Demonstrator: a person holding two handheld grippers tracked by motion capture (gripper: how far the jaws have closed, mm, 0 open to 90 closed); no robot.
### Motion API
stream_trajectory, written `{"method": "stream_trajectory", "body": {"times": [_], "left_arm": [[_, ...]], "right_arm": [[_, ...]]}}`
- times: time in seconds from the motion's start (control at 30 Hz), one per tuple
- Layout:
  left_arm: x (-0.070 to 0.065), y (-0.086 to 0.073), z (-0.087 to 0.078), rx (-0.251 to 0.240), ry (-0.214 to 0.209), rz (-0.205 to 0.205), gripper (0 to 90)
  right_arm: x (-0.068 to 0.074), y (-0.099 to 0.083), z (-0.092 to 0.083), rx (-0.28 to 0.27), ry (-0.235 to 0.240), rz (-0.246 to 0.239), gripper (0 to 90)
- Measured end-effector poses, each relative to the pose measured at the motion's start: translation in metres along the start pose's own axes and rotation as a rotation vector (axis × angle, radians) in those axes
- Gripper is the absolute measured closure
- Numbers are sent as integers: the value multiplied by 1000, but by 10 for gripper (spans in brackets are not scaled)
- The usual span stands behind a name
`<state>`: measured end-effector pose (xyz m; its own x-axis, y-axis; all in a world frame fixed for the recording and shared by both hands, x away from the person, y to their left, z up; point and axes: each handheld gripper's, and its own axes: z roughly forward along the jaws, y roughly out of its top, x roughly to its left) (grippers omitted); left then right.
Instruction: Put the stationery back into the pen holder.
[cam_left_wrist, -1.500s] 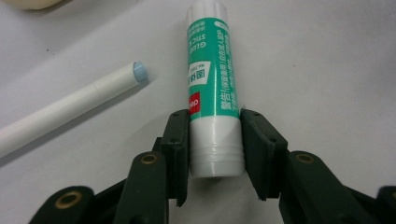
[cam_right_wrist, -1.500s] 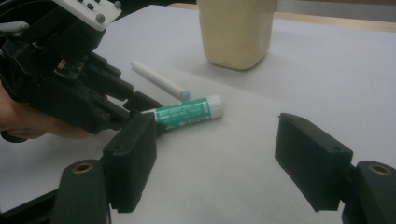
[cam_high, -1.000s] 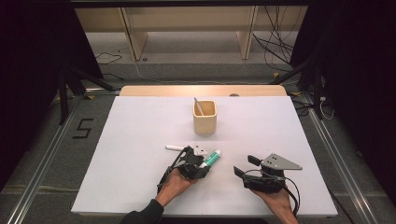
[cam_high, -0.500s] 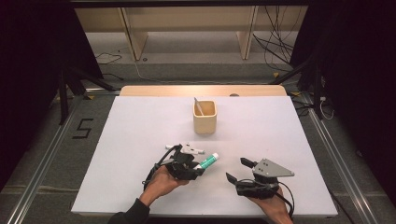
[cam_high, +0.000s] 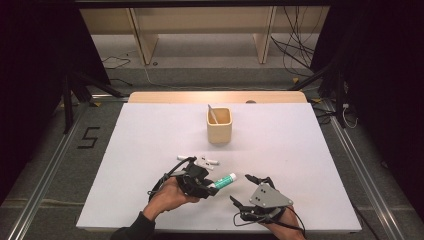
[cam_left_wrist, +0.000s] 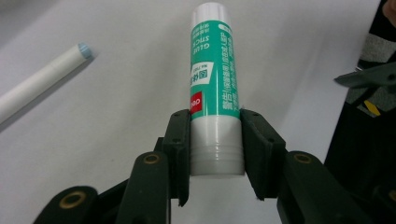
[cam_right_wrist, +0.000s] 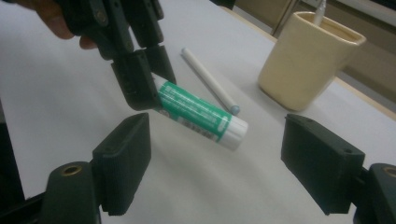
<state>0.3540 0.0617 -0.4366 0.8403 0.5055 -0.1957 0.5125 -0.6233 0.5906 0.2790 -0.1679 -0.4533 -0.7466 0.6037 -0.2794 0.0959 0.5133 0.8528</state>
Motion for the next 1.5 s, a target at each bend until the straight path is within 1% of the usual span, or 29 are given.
{"method": "stream_trajectory", "body": {"times": [0.03, 0.07, 0.13, 0.2, 0.23, 0.27, 0.33, 0.37, 0.53, 0.6, 0.67, 0.73, 0.83, 0.87, 0.9, 0.93, 0.97, 1.03, 1.1, 1.13, 1.17, 1.2, 1.23, 1.33, 1.5], "left_arm": [[0, 0, 0, 2, -2, 0, 650], [0, 0, 1, 10, -1, 9, 650], [-1, 1, 1, 21, -3, 15, 650], [-3, 1, 0, 20, -8, 17, 650], [-4, 2, 0, 22, -7, 18, 650], [-5, 2, 0, 19, -6, 14, 650], [-5, 2, -1, 36, -7, 31, 650], [-6, 2, -1, 40, -7, 32, 650], [-9, 3, 0, 54, -17, 44, 650], [-10, 3, 0, 66, -13, 53, 650], [-11, 3, 1, 67, -17, 52, 650], [-12, 4, 1, 73, -20, 59, 650], [-14, 4, 1, 82, -26, 67, 650], [-15, 4, 1, 83, -26, 67, 649], [-16, 4, 1, 89, -25, 72, 650], [-17, 5, 1, 90, -25, 77, 650], [-17, 5, 1, 90, -25, 79, 650], [-19, 5, 0, 94, -27, 82, 649], [-20, 5, 0, 102, -30, 83, 649], [-20, 5, 1, 105, -32, 86, 649], [-20, 5, 1, 110, -34, 87, 650], [-20, 5, 1, 111, -34, 87, 649], [-21, 5, 2, 112, -36, 85, 649], [-19, 4, 3, 120, -38, 87, 649], [-19, 3, 4, 133, -48, 88, 649]], "right_arm": [[2, 0, 1, 5, -6, -21, 243], [5, 1, 2, 11, -11, -34, 241], [9, 1, 4, 22, -17, -80, 240], [13, 1, 6, 26, -22, -114, 240], [15, 2, 7, 30, -25, -140, 240], [17, 2, 7, 33, -28, -153, 241], [21, 2, 9, 45, -47, -200, 242], [24, 2, 10, 53, -57, -234, 242], [39, 1, 16, 87, -107, -367, 249], [42, -1, 19, 103, -113, -394, 252], [46, -2, 21, 116, -132, -443, 260], [51, -3, 24, 113, -155, -486, 269], [58, -4, 28, 121, -181, -525, 287], [59, -5, 30, 132, -193, -580, 298], [61, -5, 31, 133, -202, -594, 308], [63, -6, 33, 143, -207, -625, 320], [66, -6, 34, 150, -218, -632, 329], [70, -7, 36, 152, -230, -686, 344], [74, -8, 38, 161, -250, -689, 356], [74, -7, 39, 161, -253, -711, 368], [75, -7, 40, 160, -268, -725, 384], [77, -8, 41, 160, -282, -730, 398], [78, -8, 41, 165, -288, -745, 410], [79, -9, 43, 164, -289, -777, 440], [82, -12, 45, 166, -296, -814, 488]]}}
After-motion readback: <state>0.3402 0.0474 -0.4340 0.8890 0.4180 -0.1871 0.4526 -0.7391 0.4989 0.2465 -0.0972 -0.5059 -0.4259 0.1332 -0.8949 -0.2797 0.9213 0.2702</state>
